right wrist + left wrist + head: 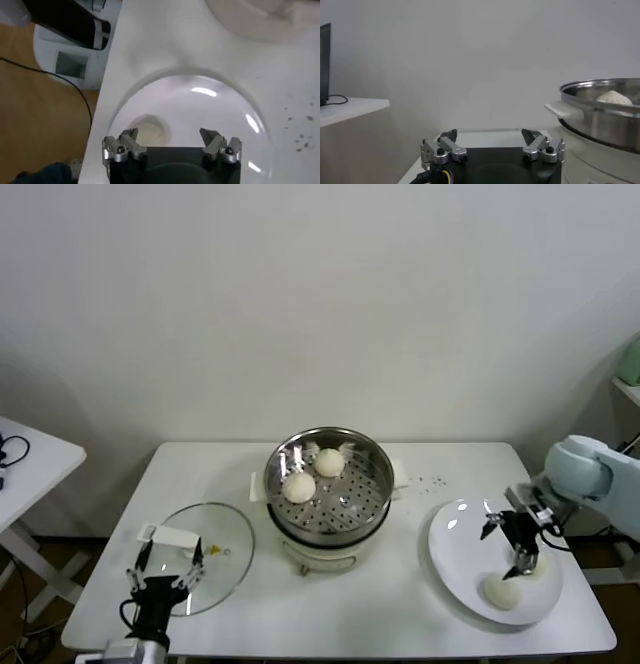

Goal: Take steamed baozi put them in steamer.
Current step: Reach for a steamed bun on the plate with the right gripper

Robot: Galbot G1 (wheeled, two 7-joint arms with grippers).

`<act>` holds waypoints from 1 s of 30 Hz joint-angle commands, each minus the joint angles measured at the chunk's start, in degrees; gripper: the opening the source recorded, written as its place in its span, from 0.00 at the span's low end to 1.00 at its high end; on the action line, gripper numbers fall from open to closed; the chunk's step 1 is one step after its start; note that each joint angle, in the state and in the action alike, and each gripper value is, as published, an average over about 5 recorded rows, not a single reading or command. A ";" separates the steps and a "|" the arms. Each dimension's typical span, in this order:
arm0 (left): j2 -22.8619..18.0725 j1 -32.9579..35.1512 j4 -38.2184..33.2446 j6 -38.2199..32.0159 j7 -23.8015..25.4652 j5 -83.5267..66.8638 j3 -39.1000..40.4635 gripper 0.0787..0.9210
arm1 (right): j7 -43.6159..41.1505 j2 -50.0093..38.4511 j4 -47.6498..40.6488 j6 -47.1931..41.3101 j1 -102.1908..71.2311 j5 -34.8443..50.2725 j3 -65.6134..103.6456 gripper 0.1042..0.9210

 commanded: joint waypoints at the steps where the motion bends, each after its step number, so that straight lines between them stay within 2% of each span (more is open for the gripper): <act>1: 0.06 0.11 0.43 -0.11 0.02 -0.10 -0.05 0.88 | 2.90 -1.80 -0.76 0.91 -11.96 -6.10 6.84 0.88; 30: -0.22 -0.35 1.67 0.03 -0.01 -0.15 0.15 0.88 | 3.26 1.74 -4.56 0.91 -14.34 -7.83 7.45 0.88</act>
